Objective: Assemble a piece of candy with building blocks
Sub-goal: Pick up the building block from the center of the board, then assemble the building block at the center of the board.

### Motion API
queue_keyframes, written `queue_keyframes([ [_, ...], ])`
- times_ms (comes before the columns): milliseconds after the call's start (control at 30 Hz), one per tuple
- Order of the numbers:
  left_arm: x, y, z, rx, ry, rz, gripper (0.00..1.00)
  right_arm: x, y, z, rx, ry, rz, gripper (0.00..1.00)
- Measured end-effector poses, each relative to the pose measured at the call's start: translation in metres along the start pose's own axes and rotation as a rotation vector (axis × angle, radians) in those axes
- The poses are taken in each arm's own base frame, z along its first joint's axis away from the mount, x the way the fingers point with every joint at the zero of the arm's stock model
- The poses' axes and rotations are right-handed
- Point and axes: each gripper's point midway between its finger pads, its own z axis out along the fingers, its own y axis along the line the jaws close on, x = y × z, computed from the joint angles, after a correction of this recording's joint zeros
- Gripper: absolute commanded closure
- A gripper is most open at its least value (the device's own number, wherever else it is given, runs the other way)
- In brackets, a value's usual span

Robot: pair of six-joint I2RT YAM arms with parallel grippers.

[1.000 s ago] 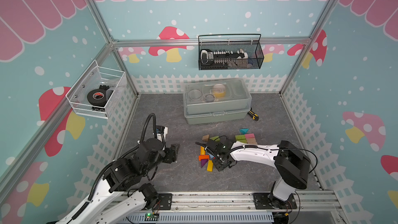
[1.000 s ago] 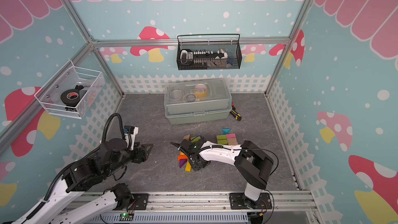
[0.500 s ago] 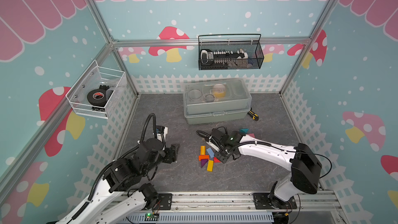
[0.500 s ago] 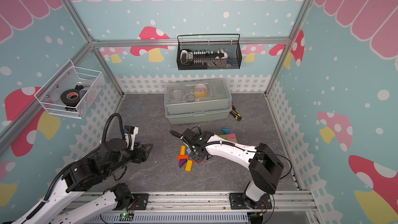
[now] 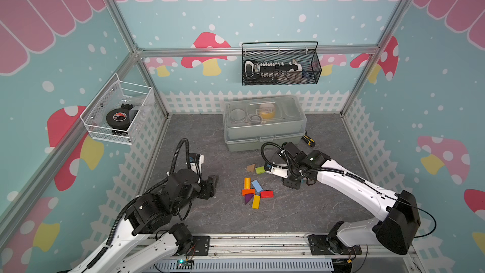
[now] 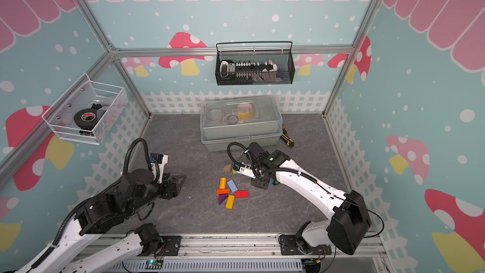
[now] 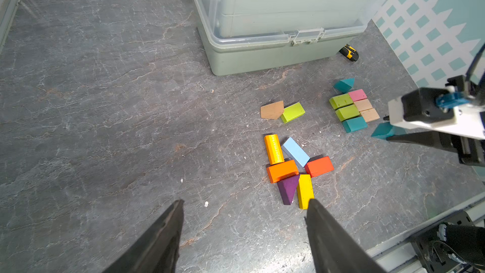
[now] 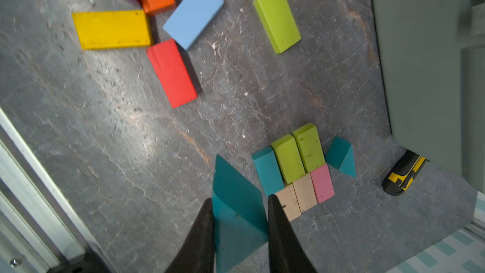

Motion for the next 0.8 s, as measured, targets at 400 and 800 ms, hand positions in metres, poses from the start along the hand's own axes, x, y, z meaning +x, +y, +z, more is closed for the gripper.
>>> queue_keyframes([
  [400,-0.003,0.001,-0.006,0.014,-0.024,-0.009,0.27,0.081,0.014,0.031,-0.121,0.178,-0.173,0.98],
  [800,-0.003,0.001,-0.009,0.022,-0.033,-0.012,0.27,0.092,0.004,0.071,-0.225,0.127,-0.21,1.0],
])
